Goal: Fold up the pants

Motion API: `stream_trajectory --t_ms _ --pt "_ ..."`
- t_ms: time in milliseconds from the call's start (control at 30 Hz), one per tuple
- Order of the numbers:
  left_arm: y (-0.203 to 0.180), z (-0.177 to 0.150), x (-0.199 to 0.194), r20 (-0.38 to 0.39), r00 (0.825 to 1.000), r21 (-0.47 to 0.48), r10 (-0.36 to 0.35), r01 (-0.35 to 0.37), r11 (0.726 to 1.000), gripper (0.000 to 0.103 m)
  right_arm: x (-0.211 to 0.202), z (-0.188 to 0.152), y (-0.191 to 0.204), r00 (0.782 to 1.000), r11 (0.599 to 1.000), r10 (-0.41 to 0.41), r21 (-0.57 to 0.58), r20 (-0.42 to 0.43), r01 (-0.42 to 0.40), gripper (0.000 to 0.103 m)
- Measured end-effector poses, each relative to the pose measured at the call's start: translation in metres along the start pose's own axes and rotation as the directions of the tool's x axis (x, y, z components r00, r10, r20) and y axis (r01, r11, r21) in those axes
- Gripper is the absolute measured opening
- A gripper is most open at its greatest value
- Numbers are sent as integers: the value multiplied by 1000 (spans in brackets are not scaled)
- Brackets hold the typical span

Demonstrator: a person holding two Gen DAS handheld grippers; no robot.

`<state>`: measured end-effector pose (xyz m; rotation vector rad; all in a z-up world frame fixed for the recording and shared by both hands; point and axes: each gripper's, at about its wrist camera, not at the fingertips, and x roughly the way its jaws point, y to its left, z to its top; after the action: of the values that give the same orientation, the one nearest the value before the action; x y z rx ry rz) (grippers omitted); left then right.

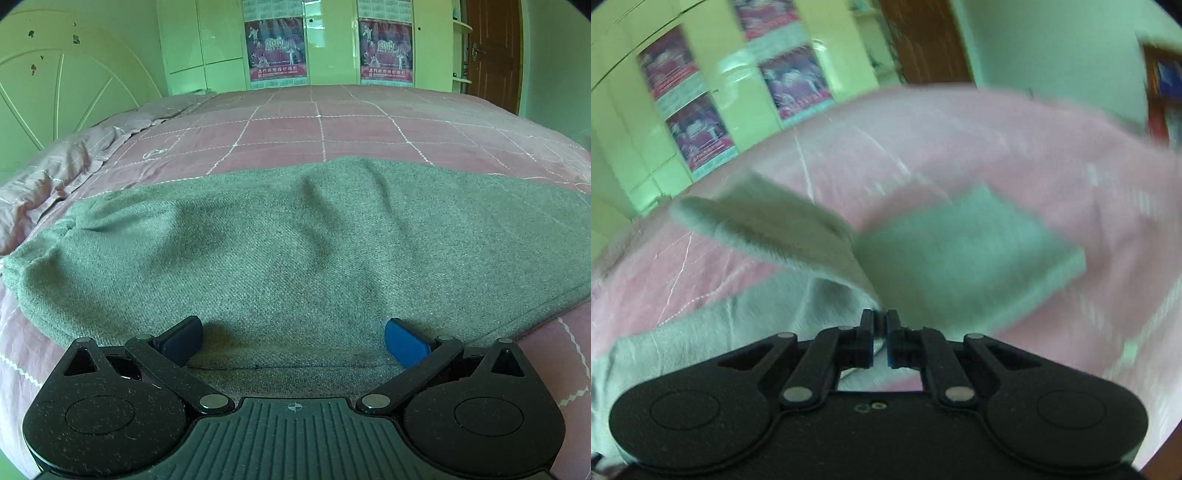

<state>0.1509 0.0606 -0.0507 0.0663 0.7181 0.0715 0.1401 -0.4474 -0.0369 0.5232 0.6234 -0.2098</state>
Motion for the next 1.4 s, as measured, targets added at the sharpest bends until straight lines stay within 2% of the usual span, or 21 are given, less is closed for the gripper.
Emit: stream_trajectory --t_ms 33,100,133,200,267,367,433,500,567,600,700,800,900,933,967,1067,1133,1167,1233,1333,1400 --pt "0 1 0 -4 1000 1 -2 2 1000 103 -3 -2 -12 999 998 33 58 18 -34 2" --pt "2 3 0 -15 1000 2 -9 9 1000 103 -10 0 -17 998 997 23 69 54 -27 11" --pt "2 4 0 -21 1000 2 -12 12 1000 103 -13 3 -15 997 999 19 40 71 -22 22" --pt "4 5 2 -23 1000 4 -14 14 1000 103 -16 10 -4 996 998 15 -55 85 -10 32" --pt "3 4 2 -21 1000 3 -12 12 1000 103 -23 15 6 992 987 -7 -157 124 26 48" --pt "2 4 2 -22 1000 2 -10 10 1000 103 -25 21 12 984 958 -76 -260 159 116 54" --pt "2 5 2 -24 1000 4 -11 11 1000 103 -23 27 3 985 971 -59 -221 163 95 54" --pt "3 5 2 -28 1000 5 -14 14 1000 103 -16 35 -12 989 987 -75 -132 131 93 52" --pt "3 7 2 -33 999 7 -17 18 1000 103 -9 40 -33 992 996 -84 3 89 85 43" --pt "4 7 3 -36 999 8 -20 20 1000 103 -7 38 -48 996 993 -64 105 68 57 40" --pt "4 8 3 -39 999 9 -23 23 1000 103 -3 30 -79 997 946 33 320 63 -52 33" --pt "3 7 3 -35 999 11 -19 20 1000 103 8 25 -95 996 907 70 413 48 -84 26" --pt "4 7 4 -35 999 11 -21 21 1000 103 21 25 -103 997 881 71 466 40 -82 14" --pt "3 7 4 -37 999 12 -21 22 1000 103 24 27 -103 997 878 75 472 35 -82 0" --pt "3 7 4 -38 999 13 -23 23 1000 103 24 29 -102 996 877 84 472 40 -93 0" --pt "4 8 4 -41 999 13 -25 26 1000 103 -4 41 -93 973 882 146 423 179 -210 0" --pt "3 8 4 -38 999 13 -23 24 1000 103 -16 42 -89 963 885 160 400 219 -238 0" --pt "3 7 4 -36 999 14 -22 22 1000 103 -15 41 -91 965 891 150 393 215 -226 0" --pt "3 6 4 -33 999 15 -23 23 1000 103 2 35 -103 984 895 110 418 139 -159 0" --pt "4 6 3 -35 999 17 -27 28 999 103 18 26 -118 990 889 124 436 60 -138 0" --pt "4 6 3 -37 999 18 -28 29 999 103 6 24 -123 986 882 135 442 95 -163 6"
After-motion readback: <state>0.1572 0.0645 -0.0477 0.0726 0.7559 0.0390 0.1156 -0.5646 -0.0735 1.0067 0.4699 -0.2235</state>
